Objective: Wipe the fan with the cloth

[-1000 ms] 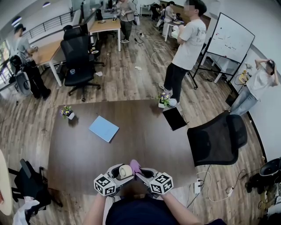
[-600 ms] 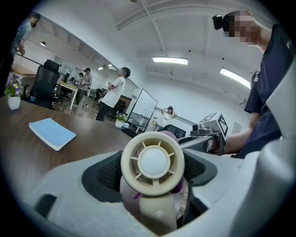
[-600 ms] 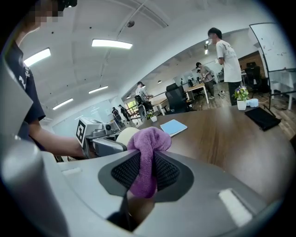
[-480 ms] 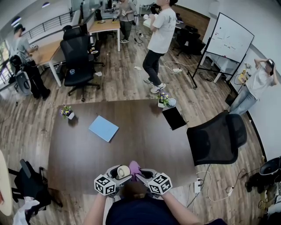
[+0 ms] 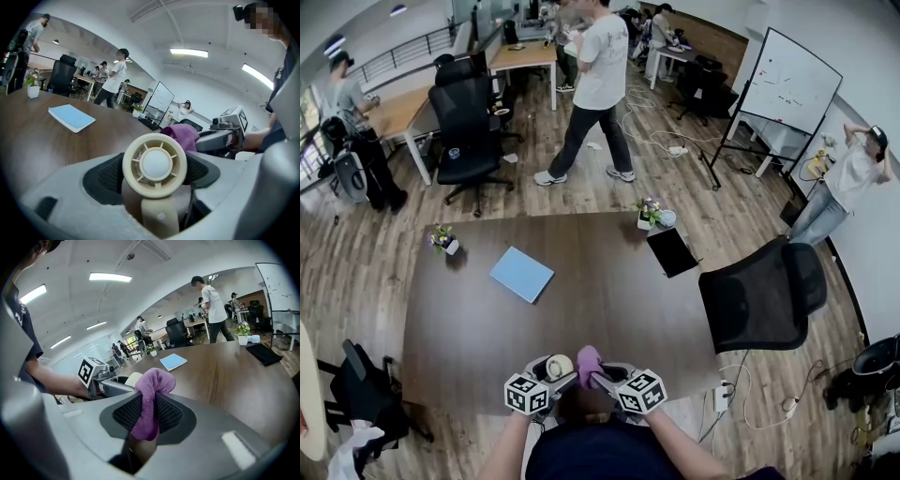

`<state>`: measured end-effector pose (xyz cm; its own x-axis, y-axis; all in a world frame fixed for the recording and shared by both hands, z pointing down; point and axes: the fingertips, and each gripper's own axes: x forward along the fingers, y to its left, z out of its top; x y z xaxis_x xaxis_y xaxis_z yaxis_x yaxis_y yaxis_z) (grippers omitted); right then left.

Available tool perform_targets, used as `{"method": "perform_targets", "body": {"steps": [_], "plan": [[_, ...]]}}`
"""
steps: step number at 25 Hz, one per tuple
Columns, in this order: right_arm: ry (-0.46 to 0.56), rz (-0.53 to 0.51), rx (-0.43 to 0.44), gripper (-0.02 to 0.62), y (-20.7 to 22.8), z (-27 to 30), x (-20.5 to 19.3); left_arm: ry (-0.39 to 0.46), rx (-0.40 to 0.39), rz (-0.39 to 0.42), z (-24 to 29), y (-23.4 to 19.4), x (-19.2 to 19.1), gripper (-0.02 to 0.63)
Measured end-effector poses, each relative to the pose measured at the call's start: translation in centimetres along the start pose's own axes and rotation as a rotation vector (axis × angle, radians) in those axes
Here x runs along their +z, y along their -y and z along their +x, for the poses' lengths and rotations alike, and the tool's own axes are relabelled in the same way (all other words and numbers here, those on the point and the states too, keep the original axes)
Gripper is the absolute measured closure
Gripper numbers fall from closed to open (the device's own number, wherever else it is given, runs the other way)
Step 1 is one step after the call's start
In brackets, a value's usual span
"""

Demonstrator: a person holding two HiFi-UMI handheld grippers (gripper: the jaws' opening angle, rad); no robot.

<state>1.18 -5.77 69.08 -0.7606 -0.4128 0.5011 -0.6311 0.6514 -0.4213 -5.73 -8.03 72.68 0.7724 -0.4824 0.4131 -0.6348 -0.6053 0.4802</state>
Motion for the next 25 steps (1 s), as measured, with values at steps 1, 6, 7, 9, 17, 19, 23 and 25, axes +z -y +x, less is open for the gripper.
{"method": "perform_targets", "body": {"steps": [1,6,7,9,17,19,23,25], "plan": [[0.001,0.006,-0.001,0.502,0.1,0.0,0.0,-0.012,0.019,-0.002,0.1,-0.5,-0.3,0.227],[-0.006,0.026,-0.01,0.502,0.4,0.0,-0.6,-0.098,0.099,-0.003,0.0,-2.6,-2.7,0.227],[-0.009,0.026,-0.012,0.502,0.4,0.0,-0.7,-0.106,0.111,-0.016,-0.1,-3.0,-3.1,0.227],[-0.011,0.028,-0.014,0.502,0.5,-0.1,-0.9,-0.129,0.14,-0.024,-0.3,-3.8,-3.9,0.227],[-0.051,0.027,-0.046,0.502,1.2,-0.1,-1.9,-0.309,0.258,0.044,-0.1,-6.4,-7.2,0.227],[-0.068,0.032,-0.064,0.502,1.6,0.0,-2.4,-0.358,0.291,0.064,0.0,-7.2,-8.2,0.227],[-0.08,0.047,-0.088,0.502,2.2,-0.1,-2.7,-0.431,0.346,0.081,0.1,-8.4,-9.6,0.227],[-0.087,0.056,-0.106,0.502,2.5,-0.2,-2.9,-0.447,0.355,0.063,0.3,-8.7,-10.2,0.227]]}}
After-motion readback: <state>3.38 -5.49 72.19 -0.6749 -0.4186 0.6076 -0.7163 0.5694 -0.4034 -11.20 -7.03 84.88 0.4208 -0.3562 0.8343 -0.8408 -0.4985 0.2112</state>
